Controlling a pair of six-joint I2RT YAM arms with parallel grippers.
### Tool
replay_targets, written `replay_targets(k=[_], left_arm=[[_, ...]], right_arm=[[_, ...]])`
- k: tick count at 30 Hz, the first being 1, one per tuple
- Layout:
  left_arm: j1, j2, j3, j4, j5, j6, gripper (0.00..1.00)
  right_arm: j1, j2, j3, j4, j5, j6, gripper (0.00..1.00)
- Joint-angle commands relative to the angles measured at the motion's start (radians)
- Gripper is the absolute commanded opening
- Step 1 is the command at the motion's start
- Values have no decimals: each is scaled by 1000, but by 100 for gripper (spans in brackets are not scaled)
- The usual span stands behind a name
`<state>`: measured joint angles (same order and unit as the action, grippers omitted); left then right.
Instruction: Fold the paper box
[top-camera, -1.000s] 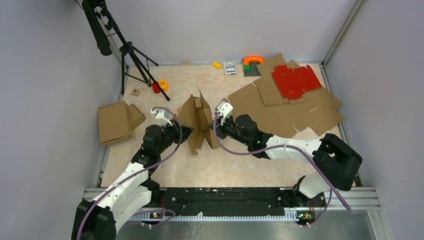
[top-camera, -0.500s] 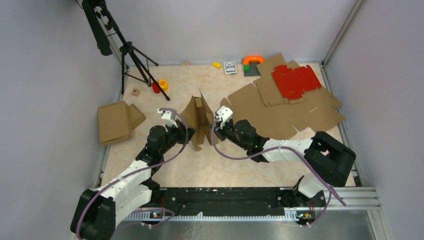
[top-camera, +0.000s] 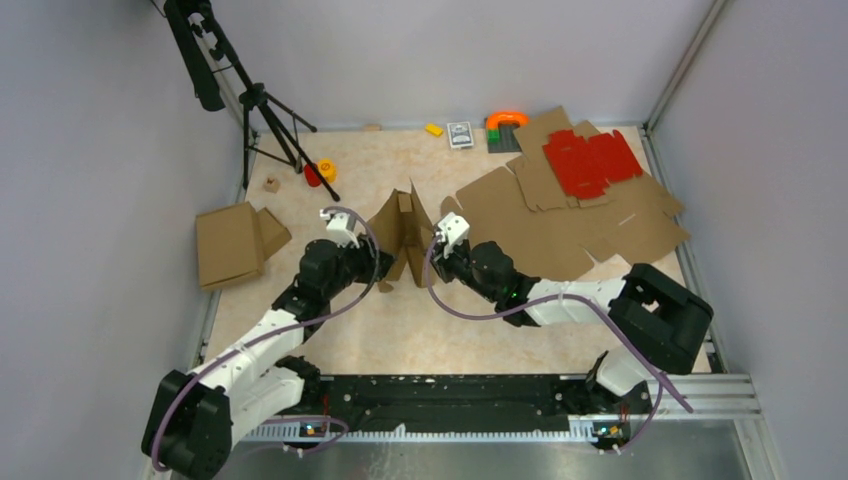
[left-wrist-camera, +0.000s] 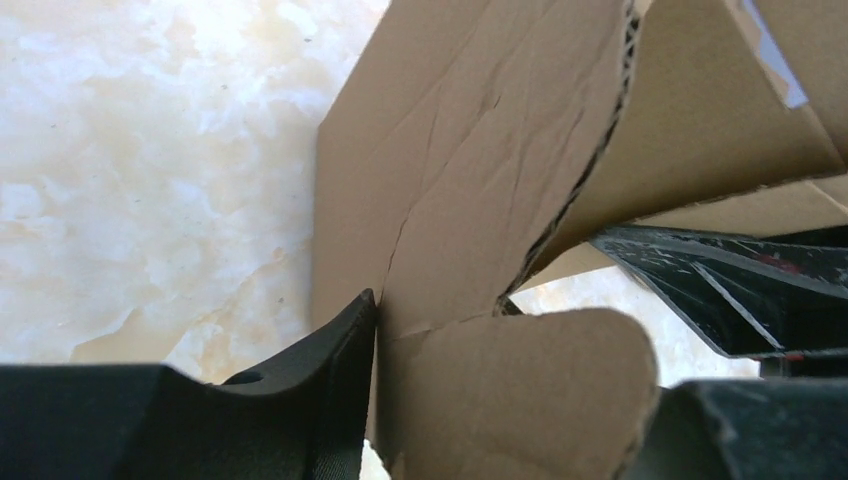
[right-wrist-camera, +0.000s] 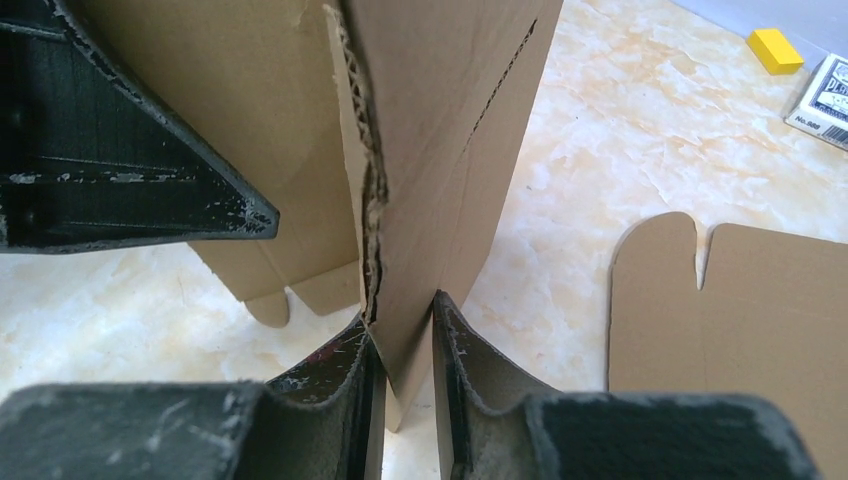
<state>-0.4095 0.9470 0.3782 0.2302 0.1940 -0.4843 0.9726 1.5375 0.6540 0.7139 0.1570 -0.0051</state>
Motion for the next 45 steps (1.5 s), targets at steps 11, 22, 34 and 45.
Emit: replay_targets(k=[11,22,34,45], left_arm=[[27,15,80,-141,-136,-54,33],[37,41,140,-199,2,32,0],[35,108,249,-342,51,151,0],[17,90,307,-420,57,271,0]], right_arm=[[8,-18,-40,-177,2,-36,28],[-76,-50,-81,-92,-100,27,53],[-227,-194,-110,-114,-169,135,66],[-524,-138,-16,-99,-317,257,73]])
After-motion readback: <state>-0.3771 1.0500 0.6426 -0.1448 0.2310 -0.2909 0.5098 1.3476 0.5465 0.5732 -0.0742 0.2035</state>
